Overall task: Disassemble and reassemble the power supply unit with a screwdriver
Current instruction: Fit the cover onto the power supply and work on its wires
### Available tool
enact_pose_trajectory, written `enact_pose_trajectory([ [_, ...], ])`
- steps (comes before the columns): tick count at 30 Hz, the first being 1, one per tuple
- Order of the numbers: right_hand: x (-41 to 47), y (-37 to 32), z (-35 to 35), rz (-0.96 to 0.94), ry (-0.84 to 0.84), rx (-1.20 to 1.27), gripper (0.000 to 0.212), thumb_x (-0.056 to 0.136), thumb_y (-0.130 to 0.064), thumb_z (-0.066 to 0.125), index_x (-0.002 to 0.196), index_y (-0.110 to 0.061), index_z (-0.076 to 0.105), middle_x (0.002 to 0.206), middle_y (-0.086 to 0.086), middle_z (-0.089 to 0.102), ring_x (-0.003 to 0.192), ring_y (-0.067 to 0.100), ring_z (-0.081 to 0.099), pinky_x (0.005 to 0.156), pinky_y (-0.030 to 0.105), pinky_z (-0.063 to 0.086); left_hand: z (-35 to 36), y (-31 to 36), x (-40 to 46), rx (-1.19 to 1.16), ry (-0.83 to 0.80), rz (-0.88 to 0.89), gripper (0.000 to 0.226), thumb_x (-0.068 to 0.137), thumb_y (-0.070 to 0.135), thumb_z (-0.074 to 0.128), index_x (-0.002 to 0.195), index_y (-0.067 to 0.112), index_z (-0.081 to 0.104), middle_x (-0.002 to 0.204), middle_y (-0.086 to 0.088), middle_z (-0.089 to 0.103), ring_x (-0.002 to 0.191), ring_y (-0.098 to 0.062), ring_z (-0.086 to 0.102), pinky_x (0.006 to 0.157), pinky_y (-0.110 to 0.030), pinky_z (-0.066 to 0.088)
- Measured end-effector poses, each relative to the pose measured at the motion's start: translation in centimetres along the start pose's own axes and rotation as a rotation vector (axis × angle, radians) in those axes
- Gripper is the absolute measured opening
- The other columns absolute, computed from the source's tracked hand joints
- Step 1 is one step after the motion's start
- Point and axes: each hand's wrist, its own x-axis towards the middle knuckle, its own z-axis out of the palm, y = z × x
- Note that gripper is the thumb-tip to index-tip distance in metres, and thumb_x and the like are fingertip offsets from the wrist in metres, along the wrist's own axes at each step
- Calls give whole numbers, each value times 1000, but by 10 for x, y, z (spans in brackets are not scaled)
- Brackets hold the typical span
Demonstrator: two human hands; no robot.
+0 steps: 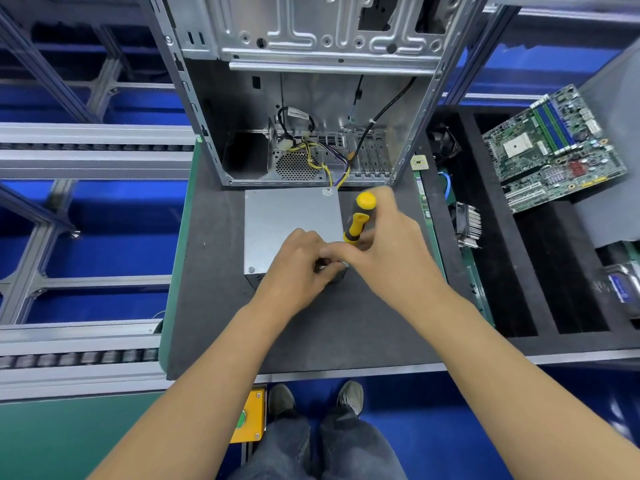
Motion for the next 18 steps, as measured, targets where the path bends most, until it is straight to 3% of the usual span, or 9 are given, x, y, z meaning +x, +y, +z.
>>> enact_pose_trajectory([
  [3, 5, -13, -25, -216, -66, -16, 60, 81, -17, 73, 127, -35, 39, 111, -6, 47, 97, 6, 52, 79, 7, 40, -1, 1, 0, -46, 8, 6, 10, 86, 15, 74, 81, 8, 70, 76, 2, 54, 81, -17, 40, 72, -21, 30],
  [6, 21, -26, -50, -371, -228, -356, 27, 91, -9, 61, 117, -17, 61, 109, 0, 53, 97, 15, 53, 85, 23, 43, 0, 1, 1, -40, 1, 3, 8, 85, 15, 76, 80, 9, 72, 77, 5, 52, 84, -18, 42, 73, -18, 30],
  [8, 31, -36, -58, -375, -329, -583, 16, 98, -19, 58, 111, -14, 64, 105, 1, 55, 99, 24, 56, 87, 32, 42, 2, -1, 1, -24, -5, -8, 7, 85, 16, 75, 80, 11, 73, 77, 4, 54, 85, -19, 42, 71, -15, 30],
  [10, 38, -47, -56, -370, -386, -824, 25, 101, -37, 50, 104, -14, 58, 94, 2, 50, 96, 30, 56, 82, 37, 41, 3, -1, 0, -33, 0, -18, 6, 85, 16, 76, 81, 12, 74, 79, 1, 57, 86, -19, 43, 71, -14, 31],
  [12, 40, -57, -52, -387, -346, -1025, 38, 101, -52, 40, 91, -16, 46, 75, 3, 40, 80, 32, 51, 69, 37, 38, 4, -2, -1, -49, 9, -27, 5, 85, 17, 76, 84, 13, 76, 80, 2, 58, 87, -18, 43, 73, -13, 32],
  [14, 40, -61, -50, -395, -319, -1053, 42, 99, -58, 36, 90, -17, 41, 72, 2, 38, 72, 30, 44, 64, 36, 36, 4, -3, -1, -55, 17, -39, 6, 86, 18, 76, 88, 12, 77, 81, 1, 61, 89, -19, 45, 73, -15, 32],
  [15, 40, -61, -49, -385, -367, -993, 38, 100, -55, 38, 96, -17, 42, 82, 3, 44, 74, 30, 46, 66, 37, 38, 4, -3, -1, -57, 18, -41, 7, 86, 17, 76, 89, 11, 77, 82, -1, 62, 89, -20, 46, 74, -16, 32],
  [17, 42, -60, -48, -381, -523, -858, 21, 102, -34, 44, 113, -17, 47, 108, 3, 43, 83, 28, 52, 73, 38, 43, 4, -3, 0, -60, 15, -32, 8, 86, 17, 76, 90, 10, 77, 82, -1, 62, 90, -22, 46, 76, -20, 34],
  [18, 44, -61, -48, -403, -569, -854, 16, 102, -27, 46, 115, -17, 49, 110, 1, 41, 84, 26, 52, 75, 36, 43, 4, -3, 0, -61, 13, -24, 8, 86, 16, 77, 91, 10, 78, 82, 1, 60, 90, -21, 46, 77, -21, 35],
])
